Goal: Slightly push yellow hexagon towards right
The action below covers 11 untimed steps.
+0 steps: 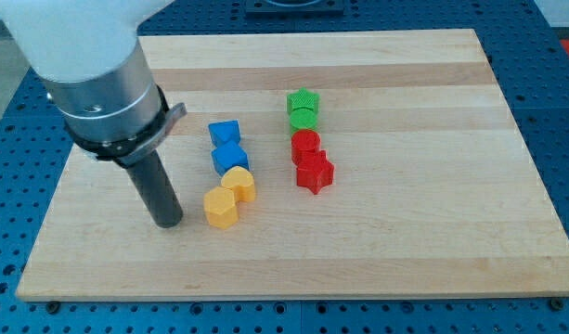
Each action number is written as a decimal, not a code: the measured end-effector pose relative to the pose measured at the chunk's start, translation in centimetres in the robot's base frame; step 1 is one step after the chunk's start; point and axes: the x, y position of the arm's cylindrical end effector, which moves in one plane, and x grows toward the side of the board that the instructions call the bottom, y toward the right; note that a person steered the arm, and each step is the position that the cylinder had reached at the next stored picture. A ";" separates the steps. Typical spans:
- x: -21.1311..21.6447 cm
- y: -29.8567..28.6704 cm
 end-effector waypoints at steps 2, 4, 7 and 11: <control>0.0 1.9; -0.5 1.1; -1.6 1.7; 1.0 2.3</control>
